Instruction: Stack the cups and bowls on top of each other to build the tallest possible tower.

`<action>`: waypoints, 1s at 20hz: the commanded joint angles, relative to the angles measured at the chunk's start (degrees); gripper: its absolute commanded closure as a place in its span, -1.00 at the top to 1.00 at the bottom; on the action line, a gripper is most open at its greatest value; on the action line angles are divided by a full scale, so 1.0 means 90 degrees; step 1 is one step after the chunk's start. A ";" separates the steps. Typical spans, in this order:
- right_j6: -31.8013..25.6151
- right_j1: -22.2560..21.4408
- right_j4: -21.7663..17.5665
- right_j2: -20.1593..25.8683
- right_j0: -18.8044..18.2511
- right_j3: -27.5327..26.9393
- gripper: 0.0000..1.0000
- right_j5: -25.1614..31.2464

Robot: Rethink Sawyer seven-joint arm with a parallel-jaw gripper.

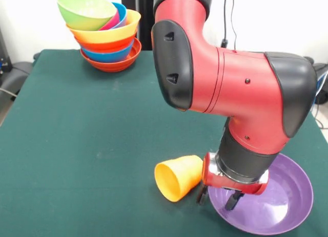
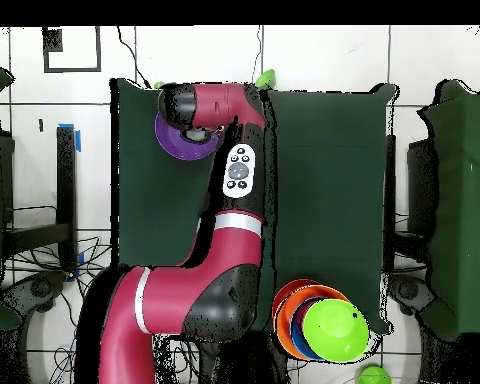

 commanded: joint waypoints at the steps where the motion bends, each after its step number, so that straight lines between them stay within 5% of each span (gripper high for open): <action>1: 0.0234 0.0379 0.0068 0.0681 -0.0148 -0.0024 1.00 -0.0232; 9: 0.0307 0.0427 -0.0045 0.0547 -0.0136 0.0026 1.00 -0.0398; 10: 0.0300 0.0427 -0.0036 0.0553 -0.0140 0.0033 -1.00 -0.0386; 20: 0.0296 0.0466 -0.0073 0.0462 -0.0155 -0.0047 -1.00 -0.0385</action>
